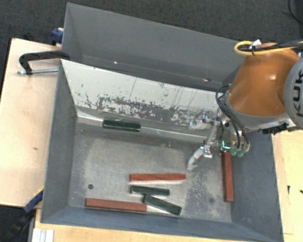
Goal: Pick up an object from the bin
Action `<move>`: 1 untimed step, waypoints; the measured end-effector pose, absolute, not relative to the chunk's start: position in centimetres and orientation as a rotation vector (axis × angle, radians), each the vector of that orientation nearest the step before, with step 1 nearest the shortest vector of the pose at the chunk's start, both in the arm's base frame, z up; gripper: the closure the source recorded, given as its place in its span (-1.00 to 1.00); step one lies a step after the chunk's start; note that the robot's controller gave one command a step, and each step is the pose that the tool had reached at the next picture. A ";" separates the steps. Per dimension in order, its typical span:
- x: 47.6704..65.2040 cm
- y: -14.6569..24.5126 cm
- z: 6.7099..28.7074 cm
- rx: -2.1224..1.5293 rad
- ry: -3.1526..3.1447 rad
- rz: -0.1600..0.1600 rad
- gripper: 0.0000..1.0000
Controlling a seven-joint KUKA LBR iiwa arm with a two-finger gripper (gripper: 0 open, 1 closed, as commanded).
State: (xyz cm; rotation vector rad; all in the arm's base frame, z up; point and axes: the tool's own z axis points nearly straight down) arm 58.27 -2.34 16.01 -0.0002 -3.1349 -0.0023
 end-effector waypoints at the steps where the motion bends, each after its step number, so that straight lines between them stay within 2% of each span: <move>1: 58.4 -2.3 16.5 0.001 -3.143 -0.001 -1.00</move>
Offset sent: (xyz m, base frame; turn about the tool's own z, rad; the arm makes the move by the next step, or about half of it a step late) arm -0.0577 0.0004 -0.0901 -0.1423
